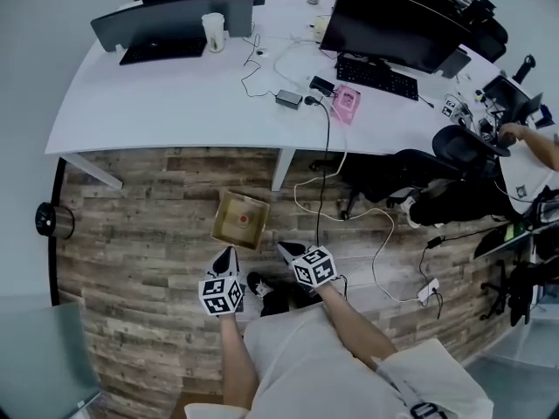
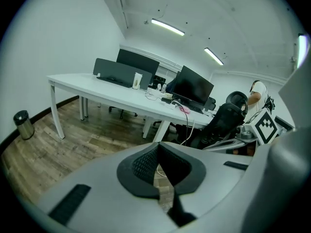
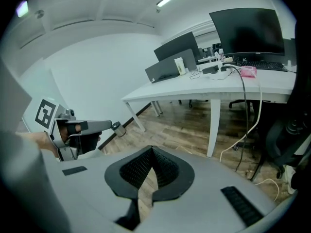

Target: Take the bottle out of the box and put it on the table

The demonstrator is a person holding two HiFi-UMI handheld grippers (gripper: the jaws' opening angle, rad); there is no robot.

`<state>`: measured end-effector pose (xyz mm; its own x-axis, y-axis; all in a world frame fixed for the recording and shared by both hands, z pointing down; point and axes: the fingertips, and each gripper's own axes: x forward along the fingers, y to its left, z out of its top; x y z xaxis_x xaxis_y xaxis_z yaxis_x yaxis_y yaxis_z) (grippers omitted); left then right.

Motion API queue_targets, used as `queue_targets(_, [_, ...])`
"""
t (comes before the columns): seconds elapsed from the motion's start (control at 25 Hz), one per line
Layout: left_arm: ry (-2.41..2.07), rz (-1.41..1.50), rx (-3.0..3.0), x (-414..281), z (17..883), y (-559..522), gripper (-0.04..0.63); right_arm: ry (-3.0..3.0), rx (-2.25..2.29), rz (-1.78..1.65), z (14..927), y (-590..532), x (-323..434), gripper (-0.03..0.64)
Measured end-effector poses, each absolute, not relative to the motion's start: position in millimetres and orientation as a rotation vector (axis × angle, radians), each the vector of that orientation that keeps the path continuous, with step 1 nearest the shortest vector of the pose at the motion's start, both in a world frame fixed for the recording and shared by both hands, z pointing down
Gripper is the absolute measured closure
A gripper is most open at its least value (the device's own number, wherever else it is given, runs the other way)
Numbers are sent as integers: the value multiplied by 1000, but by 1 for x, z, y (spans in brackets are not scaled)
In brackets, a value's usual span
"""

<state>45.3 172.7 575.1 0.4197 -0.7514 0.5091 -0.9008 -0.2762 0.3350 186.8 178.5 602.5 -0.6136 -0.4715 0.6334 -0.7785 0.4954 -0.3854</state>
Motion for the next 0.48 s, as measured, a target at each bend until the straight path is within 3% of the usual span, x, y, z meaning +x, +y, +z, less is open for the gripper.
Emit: queue_targets(0.48, [-1367,352,2063,25,595,162,580,-2282,1019,959,614,154,165,578])
